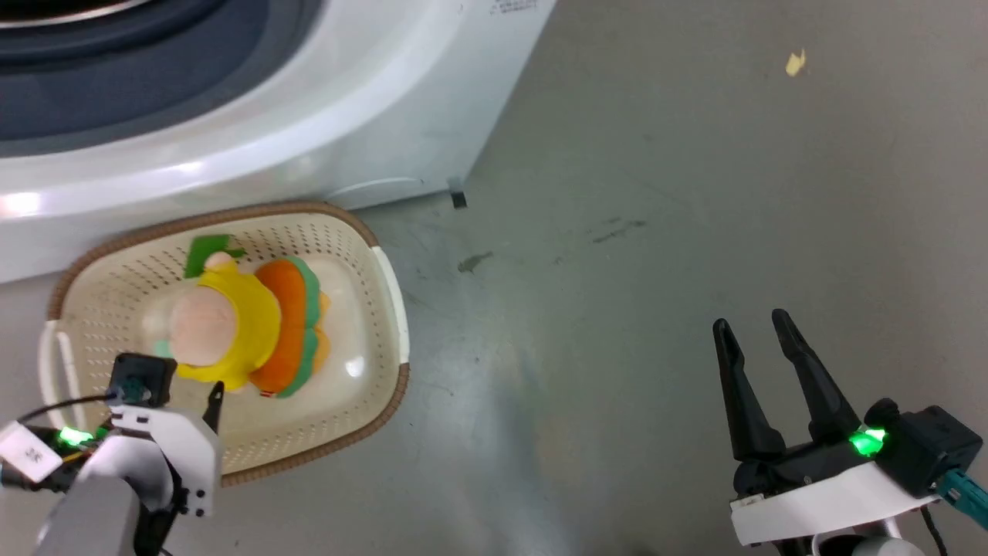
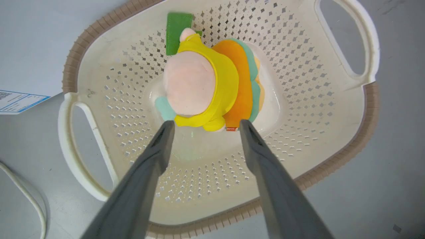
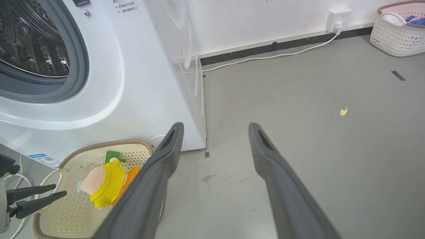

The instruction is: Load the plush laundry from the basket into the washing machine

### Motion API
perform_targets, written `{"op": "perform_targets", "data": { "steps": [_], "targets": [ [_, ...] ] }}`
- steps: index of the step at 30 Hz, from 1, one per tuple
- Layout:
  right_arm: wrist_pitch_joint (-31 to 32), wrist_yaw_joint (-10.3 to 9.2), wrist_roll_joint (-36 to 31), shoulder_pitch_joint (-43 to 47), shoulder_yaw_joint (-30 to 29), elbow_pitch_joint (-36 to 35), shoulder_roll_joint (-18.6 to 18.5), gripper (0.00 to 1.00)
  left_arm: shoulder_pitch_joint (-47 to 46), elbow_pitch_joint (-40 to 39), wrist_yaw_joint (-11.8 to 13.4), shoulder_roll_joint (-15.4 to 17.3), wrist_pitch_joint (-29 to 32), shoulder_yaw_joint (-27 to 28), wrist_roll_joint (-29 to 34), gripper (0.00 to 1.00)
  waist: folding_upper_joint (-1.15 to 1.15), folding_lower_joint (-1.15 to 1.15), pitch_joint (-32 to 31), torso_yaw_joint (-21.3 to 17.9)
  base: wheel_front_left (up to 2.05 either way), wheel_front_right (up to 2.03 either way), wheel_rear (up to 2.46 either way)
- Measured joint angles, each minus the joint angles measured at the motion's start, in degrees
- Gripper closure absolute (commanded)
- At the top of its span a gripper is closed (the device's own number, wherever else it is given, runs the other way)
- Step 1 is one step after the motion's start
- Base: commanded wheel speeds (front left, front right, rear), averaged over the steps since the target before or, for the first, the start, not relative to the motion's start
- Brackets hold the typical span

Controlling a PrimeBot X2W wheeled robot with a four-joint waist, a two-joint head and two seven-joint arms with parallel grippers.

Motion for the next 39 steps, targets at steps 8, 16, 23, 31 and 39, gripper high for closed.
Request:
{"op": "perform_targets", "data": {
  "steps": [8, 16, 23, 31, 39],
  "targets": [
    [-0.9, 0.0, 2.9, 0.0, 0.7, -0.7, 0.0, 0.0, -4.3, 2.8, -0.7, 3.0, 2.5, -2.2, -0.2, 0.0, 0.0, 0.0, 3.8, -2.2, 0.0, 0.0, 0.0],
    [-1.8, 0.0, 5.8, 0.0, 1.5, -1.8, 0.0, 0.0, -10.1, 5.8, 1.3, 6.2, 3.7, -3.7, -0.1, 0.0, 0.0, 0.0, 7.5, -4.2, 0.0, 0.0, 0.0],
    [-2.8, 0.0, 8.1, 0.0, 3.2, -3.2, 0.0, 0.0, -14.7, 8.5, 0.1, 7.6, 7.0, -6.4, -0.6, 0.0, 0.0, 0.0, 10.9, -5.7, 0.0, 0.0, 0.0],
    [-3.6, 0.0, 9.7, -0.1, 4.8, -5.1, 0.0, 0.0, -19.2, 12.2, 0.1, 10.4, 8.7, -8.2, -1.4, 0.0, 0.0, 0.0, 15.1, -7.3, 0.0, 0.0, 0.0],
    [-4.6, 0.0, 11.2, -1.0, 5.6, -5.7, 0.0, 0.0, -21.9, 16.5, -0.5, 12.3, 9.2, -9.8, -3.2, 1.0, 0.0, 0.0, 18.8, -9.1, 0.0, 0.0, 0.0]
  ]
}}
